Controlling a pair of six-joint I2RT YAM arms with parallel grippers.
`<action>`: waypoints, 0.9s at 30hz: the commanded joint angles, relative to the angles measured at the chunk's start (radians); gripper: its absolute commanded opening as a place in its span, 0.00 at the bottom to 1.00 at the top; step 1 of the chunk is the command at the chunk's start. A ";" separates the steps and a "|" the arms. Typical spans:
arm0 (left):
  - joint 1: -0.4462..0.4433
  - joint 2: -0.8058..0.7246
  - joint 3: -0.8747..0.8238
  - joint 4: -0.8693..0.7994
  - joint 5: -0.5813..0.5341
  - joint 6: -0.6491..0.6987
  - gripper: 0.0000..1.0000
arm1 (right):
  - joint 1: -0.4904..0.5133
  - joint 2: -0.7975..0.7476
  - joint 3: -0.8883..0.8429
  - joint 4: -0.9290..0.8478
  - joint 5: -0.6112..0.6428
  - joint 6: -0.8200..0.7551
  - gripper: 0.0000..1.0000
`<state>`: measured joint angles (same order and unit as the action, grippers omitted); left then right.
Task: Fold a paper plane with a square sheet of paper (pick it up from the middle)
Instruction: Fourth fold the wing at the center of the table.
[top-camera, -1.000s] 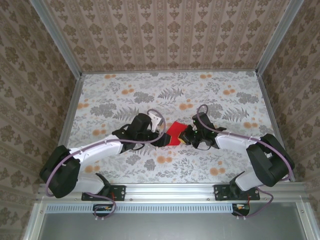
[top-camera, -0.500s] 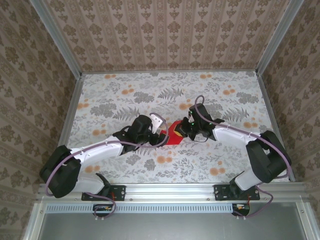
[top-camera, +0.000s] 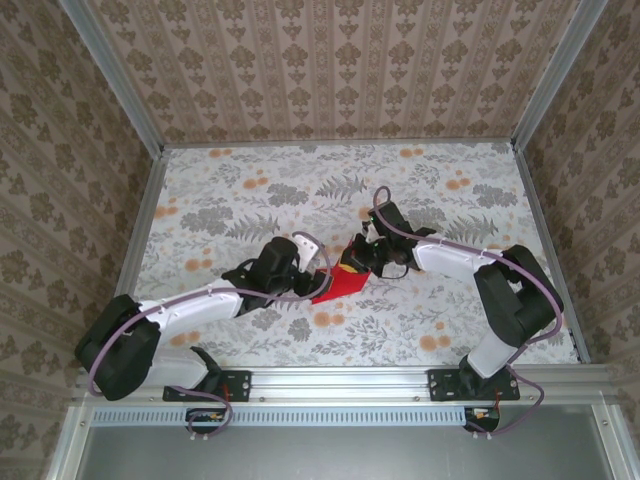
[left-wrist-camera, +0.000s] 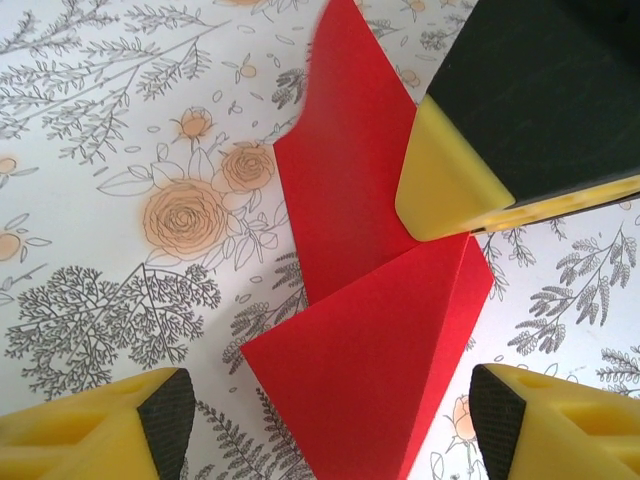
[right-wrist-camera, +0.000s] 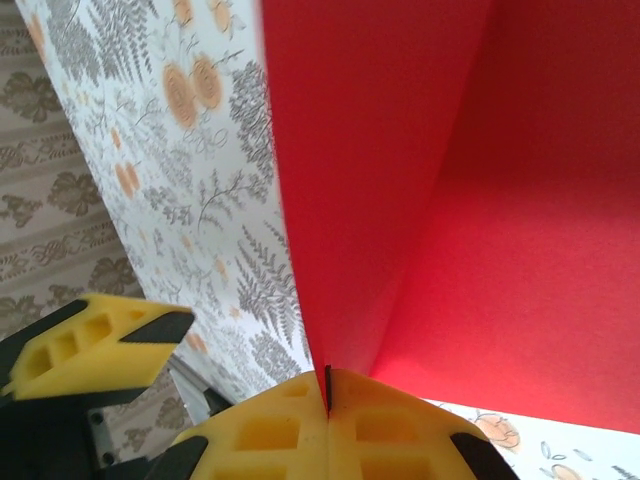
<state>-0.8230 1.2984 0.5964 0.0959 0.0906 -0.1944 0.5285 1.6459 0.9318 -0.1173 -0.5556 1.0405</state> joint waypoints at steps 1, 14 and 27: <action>0.005 -0.021 -0.016 0.025 0.027 -0.027 0.75 | 0.024 0.020 0.030 -0.032 -0.045 -0.027 0.01; -0.033 0.007 -0.037 0.050 0.067 -0.037 0.66 | 0.020 -0.010 -0.009 -0.004 0.040 0.062 0.00; -0.087 0.130 -0.047 0.175 -0.014 0.011 0.51 | 0.016 -0.014 -0.035 0.020 0.046 0.113 0.00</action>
<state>-0.8986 1.4136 0.5663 0.2016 0.0990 -0.2081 0.5480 1.6611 0.9104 -0.1074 -0.5274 1.1294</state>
